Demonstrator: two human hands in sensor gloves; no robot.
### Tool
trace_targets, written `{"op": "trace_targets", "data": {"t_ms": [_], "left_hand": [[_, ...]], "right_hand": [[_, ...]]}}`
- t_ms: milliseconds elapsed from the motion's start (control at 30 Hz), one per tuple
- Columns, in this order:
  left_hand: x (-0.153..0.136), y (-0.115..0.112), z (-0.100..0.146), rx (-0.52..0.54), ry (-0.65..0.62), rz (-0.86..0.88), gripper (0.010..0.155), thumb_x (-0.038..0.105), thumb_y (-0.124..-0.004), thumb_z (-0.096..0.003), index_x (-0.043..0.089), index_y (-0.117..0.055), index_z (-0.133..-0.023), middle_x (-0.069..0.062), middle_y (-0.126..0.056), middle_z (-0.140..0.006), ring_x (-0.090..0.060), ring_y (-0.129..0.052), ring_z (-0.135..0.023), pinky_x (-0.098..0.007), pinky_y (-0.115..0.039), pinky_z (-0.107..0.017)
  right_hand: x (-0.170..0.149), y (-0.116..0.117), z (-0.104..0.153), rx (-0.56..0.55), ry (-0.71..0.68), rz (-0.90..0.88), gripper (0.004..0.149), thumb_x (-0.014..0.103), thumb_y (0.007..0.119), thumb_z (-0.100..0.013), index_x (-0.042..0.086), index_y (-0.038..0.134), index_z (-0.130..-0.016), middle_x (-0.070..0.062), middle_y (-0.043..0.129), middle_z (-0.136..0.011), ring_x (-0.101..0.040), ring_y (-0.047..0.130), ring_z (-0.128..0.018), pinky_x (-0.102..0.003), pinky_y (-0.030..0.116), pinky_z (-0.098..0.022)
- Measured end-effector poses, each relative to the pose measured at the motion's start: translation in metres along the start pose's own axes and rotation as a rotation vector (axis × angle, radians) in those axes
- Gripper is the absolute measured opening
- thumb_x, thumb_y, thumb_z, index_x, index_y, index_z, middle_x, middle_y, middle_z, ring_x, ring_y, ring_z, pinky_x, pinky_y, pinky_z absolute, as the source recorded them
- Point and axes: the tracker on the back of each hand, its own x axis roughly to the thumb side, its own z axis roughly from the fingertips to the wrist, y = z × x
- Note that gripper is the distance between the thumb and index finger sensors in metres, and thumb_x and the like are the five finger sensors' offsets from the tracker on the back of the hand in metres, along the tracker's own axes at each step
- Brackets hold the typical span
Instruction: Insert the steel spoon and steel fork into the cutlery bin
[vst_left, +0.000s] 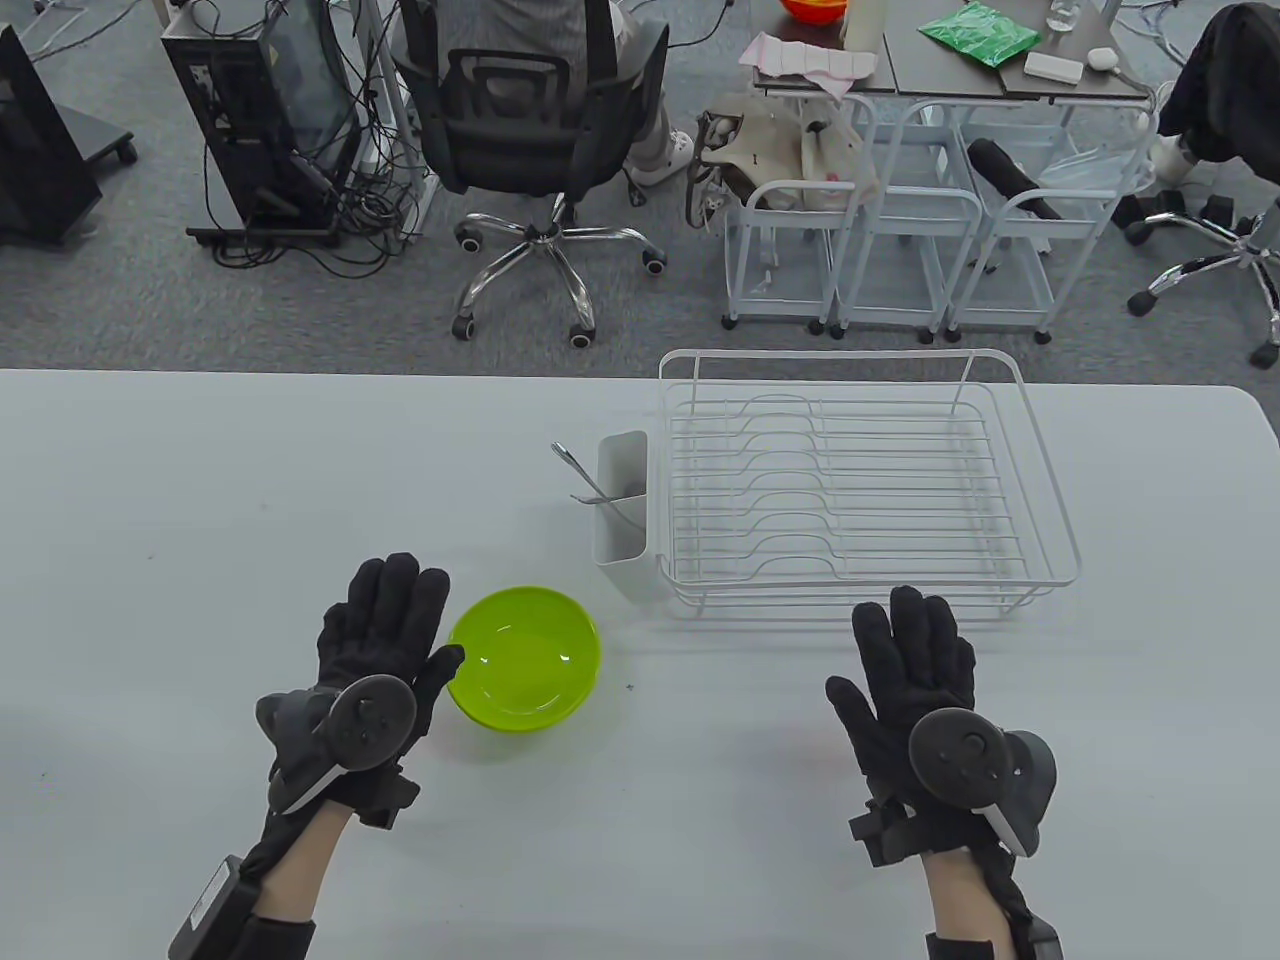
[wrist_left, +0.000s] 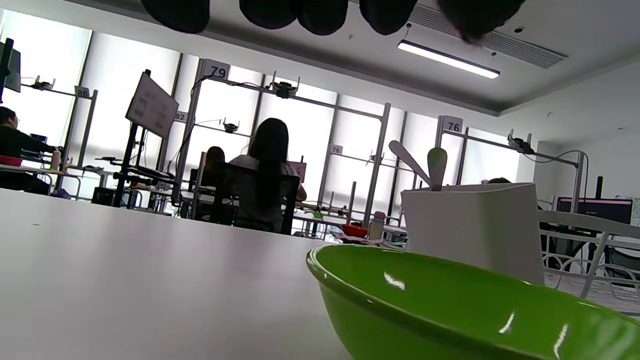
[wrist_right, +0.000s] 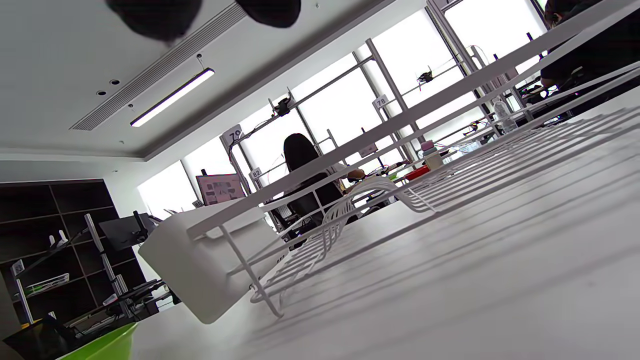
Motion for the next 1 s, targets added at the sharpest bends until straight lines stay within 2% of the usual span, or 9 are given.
{"op": "trace_targets", "data": {"t_ms": [133, 367, 1000], "left_hand": [[-0.002, 0.001, -0.001, 0.018, 0.0, -0.028, 0.068, 0.056, -0.051, -0.0545, 0.035, -0.039, -0.118, -0.005, -0.037, -0.13, -0.034, -0.04, -0.12, -0.063, -0.049, -0.081], [-0.011, -0.005, -0.002, -0.013, 0.016, -0.002, 0.067, 0.056, -0.051, -0.0545, 0.035, -0.039, -0.118, -0.006, -0.037, -0.13, -0.035, -0.04, -0.12, -0.063, -0.048, -0.081], [-0.012, -0.005, -0.003, -0.035, 0.022, 0.027, 0.067, 0.056, -0.052, -0.0544, 0.036, -0.04, -0.117, -0.007, -0.039, -0.13, -0.036, -0.043, -0.12, -0.064, -0.049, -0.08]], "right_hand": [[0.003, 0.004, 0.0, 0.016, -0.01, 0.025, 0.07, 0.051, 0.064, -0.05, 0.024, 0.046, -0.112, -0.006, 0.025, -0.118, -0.035, 0.015, -0.11, -0.059, 0.021, -0.074], [0.002, 0.009, 0.0, 0.036, 0.007, 0.052, 0.07, 0.051, 0.064, -0.05, 0.024, 0.046, -0.112, -0.007, 0.025, -0.118, -0.036, 0.015, -0.11, -0.06, 0.022, -0.074], [-0.008, 0.01, 0.0, 0.042, 0.073, 0.118, 0.07, 0.051, 0.065, -0.05, 0.024, 0.046, -0.112, -0.006, 0.026, -0.118, -0.035, 0.017, -0.111, -0.06, 0.024, -0.074]]}}
